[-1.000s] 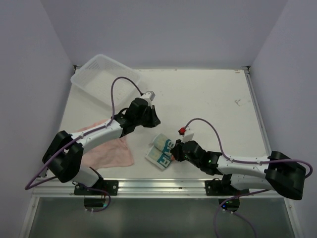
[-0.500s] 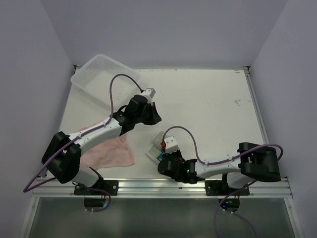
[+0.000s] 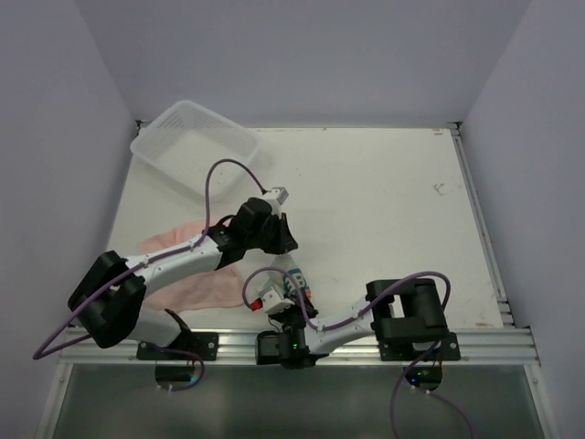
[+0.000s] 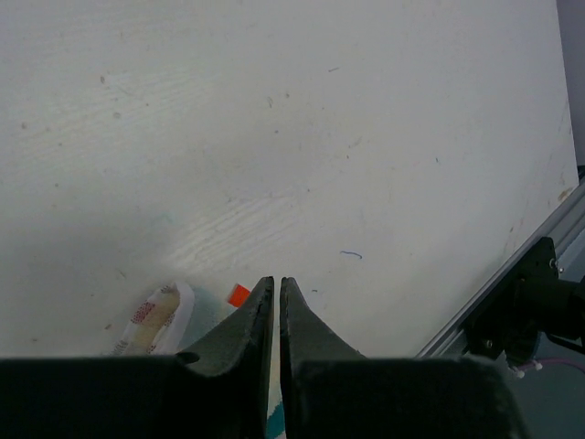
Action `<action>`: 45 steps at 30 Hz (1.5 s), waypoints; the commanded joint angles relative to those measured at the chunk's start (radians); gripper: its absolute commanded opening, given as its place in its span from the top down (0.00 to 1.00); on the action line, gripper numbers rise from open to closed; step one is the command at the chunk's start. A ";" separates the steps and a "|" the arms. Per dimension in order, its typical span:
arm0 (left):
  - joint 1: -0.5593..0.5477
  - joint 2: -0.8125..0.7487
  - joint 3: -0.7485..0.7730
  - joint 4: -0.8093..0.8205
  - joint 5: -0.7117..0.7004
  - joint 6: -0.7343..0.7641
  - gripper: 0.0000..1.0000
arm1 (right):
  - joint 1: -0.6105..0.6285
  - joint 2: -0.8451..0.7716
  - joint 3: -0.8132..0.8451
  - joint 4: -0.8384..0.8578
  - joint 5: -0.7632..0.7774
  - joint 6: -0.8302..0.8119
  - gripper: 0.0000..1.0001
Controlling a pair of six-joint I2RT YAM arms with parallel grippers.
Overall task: Roll the towels
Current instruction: Roll the towel
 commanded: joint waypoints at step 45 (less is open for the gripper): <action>-0.141 -0.024 -0.417 0.258 -0.133 -0.163 0.96 | -0.297 -0.705 -0.344 0.350 -0.698 0.061 0.32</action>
